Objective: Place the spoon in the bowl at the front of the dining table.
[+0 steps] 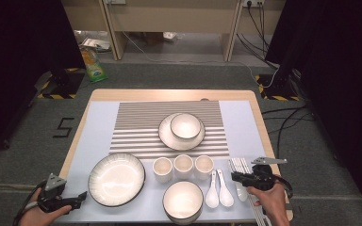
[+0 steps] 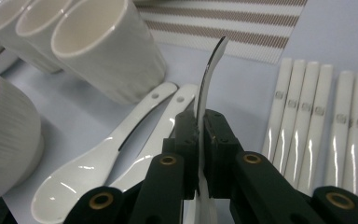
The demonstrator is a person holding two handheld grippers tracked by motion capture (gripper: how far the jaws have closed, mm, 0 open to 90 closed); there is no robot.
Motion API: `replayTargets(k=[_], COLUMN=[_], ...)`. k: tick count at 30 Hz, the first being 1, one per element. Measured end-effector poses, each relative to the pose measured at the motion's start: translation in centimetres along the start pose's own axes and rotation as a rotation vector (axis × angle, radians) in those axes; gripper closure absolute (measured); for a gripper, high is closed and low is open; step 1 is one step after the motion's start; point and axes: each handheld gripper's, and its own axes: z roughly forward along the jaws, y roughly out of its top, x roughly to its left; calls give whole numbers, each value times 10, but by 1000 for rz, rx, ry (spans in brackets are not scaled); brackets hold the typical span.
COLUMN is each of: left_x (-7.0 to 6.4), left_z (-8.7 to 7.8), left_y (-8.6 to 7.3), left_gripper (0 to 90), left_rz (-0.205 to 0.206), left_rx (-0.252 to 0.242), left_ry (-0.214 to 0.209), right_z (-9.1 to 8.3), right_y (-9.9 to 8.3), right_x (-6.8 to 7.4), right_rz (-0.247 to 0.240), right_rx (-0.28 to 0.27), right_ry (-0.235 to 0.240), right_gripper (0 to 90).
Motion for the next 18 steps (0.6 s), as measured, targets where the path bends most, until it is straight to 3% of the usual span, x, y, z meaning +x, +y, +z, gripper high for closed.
replayTargets(k=[7, 18], left_x=[0, -1], left_z=[0, 0], left_y=[0, 0], left_gripper=[96, 95], left_rz=[-2, -8], left_rx=[-3, -7], left_ry=[0, 2], right_z=[-8, -5], right_y=[17, 45], right_x=[4, 9], right_rz=[-21, -40], right_rx=[-44, -79], right_ry=[8, 18], right_gripper=[852, 852])
